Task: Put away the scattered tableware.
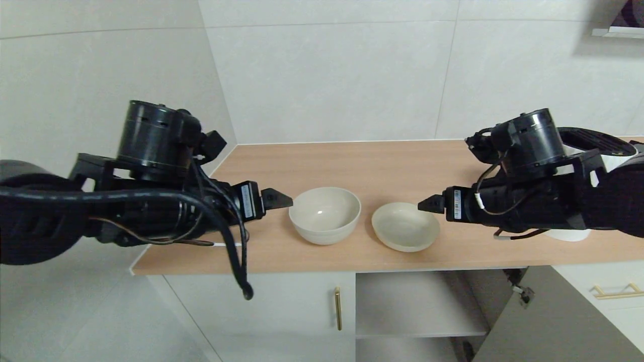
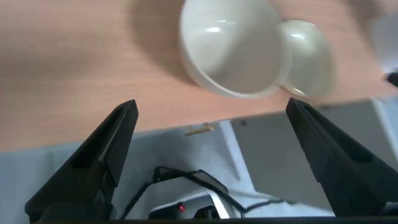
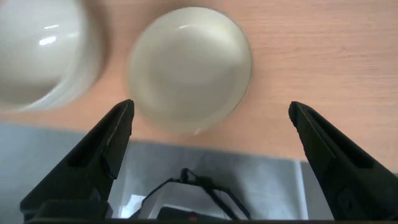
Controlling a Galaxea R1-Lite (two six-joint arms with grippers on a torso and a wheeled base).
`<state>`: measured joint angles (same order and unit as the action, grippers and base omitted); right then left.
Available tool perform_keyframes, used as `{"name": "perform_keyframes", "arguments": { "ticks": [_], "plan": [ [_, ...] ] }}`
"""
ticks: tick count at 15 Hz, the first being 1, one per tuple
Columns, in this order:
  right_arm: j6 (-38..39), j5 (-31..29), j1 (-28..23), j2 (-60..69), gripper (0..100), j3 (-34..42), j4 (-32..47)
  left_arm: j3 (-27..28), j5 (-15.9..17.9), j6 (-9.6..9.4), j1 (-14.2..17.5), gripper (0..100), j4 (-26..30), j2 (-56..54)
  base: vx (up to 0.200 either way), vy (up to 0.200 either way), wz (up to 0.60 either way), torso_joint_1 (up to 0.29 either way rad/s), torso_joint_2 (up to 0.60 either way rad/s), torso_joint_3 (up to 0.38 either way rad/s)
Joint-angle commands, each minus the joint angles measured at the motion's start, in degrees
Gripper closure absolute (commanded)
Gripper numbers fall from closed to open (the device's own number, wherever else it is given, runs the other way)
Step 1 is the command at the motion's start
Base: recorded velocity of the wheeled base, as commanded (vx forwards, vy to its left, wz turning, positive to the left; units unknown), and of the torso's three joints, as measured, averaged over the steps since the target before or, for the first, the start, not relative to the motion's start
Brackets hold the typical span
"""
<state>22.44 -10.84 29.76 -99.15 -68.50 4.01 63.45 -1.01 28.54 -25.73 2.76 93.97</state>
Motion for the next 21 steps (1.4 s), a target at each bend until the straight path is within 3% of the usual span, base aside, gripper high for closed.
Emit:
{"name": "perform_keyframes", "arguments": {
  "ticks": [1, 4, 5, 8, 18, 19, 21],
  "plan": [
    [0.67, -0.5, -0.14, -4.48, 0, -1.46, -0.06, 0.8, -3.56, 2.58, -3.18, 0, -3.9, 8.25, 0.0, 0.0, 0.0, 0.0, 0.0, 0.0],
    [1.46, -0.41, -0.14, -4.65, 0, -1.2, -0.06, 0.88, -8.04, 4.16, -3.88, 0, -10.4, 14.14, 0.0, 0.0, 0.0, 0.0, 0.0, 0.0],
    [1.46, -0.41, -0.23, -4.65, 0, -1.2, -0.06, 1.06, -8.22, 4.16, -3.88, 0, -10.58, 14.58, 0.0, 0.0, 0.0, 0.0, 0.0, 0.0],
    [1.55, -0.41, -0.84, -4.65, 0, -1.2, -0.14, 3.61, -8.3, 6.97, -3.88, 0, -10.4, 16.6, 0.0, 0.0, 0.0, 0.0, 0.0, 0.0],
    [1.38, -0.41, -0.84, -4.83, 0, -1.11, -0.14, 5.01, -8.74, 7.41, -2.21, 0, -10.23, 18.01, 0.0, 0.0, 0.0, 0.0, 0.0, 0.0],
    [1.38, -0.41, -0.75, -4.74, 0, -1.11, -0.14, 5.01, -8.74, 7.41, -2.21, 100, -10.23, 18.01, 0.0, 0.0, 0.0, 0.0, 0.0, 0.0],
    [1.38, -0.41, -0.75, -4.65, 0, -1.11, -0.14, 5.1, -8.83, 7.41, -2.21, 100, -10.23, 18.1, 0.0, 0.0, 0.0, 0.0, 0.0, 0.0]
  ]
}}
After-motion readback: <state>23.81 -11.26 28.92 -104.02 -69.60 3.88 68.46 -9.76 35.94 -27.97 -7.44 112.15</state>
